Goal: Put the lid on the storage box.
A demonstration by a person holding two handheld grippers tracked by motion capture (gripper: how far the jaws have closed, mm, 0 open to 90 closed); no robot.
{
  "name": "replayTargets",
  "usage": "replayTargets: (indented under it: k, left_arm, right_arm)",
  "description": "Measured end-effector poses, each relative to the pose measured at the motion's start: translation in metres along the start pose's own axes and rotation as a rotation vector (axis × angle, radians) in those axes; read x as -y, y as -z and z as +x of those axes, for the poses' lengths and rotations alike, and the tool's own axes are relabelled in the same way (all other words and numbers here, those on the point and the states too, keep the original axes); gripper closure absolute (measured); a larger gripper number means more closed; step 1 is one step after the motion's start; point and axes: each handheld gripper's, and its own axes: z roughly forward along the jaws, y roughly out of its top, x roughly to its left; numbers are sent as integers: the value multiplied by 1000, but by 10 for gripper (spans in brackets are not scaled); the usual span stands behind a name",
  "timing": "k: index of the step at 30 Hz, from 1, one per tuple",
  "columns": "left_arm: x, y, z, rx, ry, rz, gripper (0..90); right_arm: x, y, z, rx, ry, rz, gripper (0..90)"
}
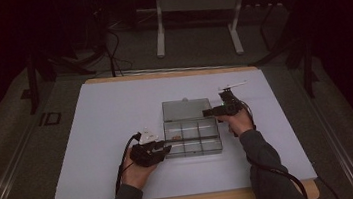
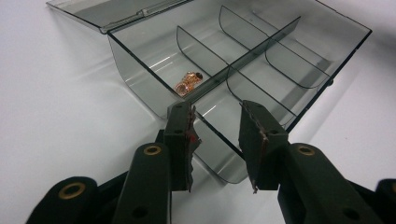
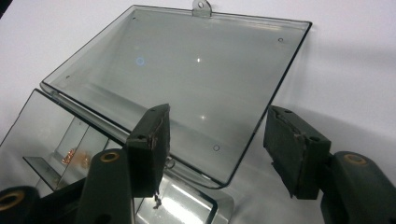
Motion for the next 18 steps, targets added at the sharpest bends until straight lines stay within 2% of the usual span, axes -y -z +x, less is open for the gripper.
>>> replayTargets:
  k: [6,9,14,15,18]
  left_arm:
    - [0,0,0,2,0,0,658]
    - [0,0,0,3,-1,1,658]
    - [0,0,0,3,-4,4,657]
    - [-1,0,1,5,-5,5,657]
    - [-1,0,1,5,-5,5,657]
  right_arm:
    - [-2,-6,-5,-25,-40,17,395]
    - [-2,-6,-5,-29,-44,19,395]
    - [-2,-7,-10,-62,-78,24,405]
    - [-1,-6,-11,-83,-82,15,448]
    - [-2,-5,-8,-70,-62,7,450]
